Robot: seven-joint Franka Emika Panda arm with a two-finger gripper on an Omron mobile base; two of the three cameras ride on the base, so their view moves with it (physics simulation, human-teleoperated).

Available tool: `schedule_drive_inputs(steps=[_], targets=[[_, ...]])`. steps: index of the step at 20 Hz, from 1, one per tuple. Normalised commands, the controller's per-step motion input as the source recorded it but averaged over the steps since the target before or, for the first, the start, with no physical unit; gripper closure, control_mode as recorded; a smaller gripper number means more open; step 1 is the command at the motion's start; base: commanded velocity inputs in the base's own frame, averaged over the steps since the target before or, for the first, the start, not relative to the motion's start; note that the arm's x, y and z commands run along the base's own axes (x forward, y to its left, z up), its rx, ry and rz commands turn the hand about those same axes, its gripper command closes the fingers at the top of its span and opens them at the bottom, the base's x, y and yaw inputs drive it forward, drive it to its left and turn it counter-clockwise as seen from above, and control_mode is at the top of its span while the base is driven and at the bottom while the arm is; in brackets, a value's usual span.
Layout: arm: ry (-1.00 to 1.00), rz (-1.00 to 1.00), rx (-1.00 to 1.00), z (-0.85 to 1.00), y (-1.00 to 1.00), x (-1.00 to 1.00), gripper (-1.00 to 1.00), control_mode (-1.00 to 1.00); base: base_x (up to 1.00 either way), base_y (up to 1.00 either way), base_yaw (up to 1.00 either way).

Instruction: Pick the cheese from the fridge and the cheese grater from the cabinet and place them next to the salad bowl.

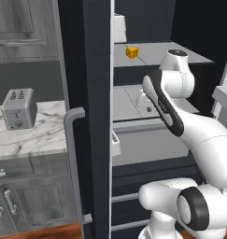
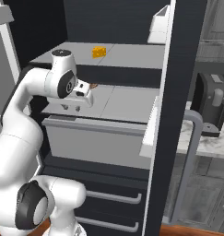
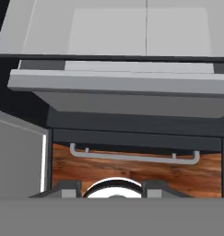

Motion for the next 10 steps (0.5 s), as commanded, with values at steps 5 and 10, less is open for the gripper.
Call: schedule_drive_inputs(steps=[5, 10], targets=[[-0.16, 0.0, 0.04, 0.07, 0.0, -0.09, -1.0, -1.0, 0.0, 0.0, 0.0], [-0.4, -0.06, 0.03, 0.44, 0.0, -0.04, -1.0, -1.0, 0.0, 0.0, 0.0]])
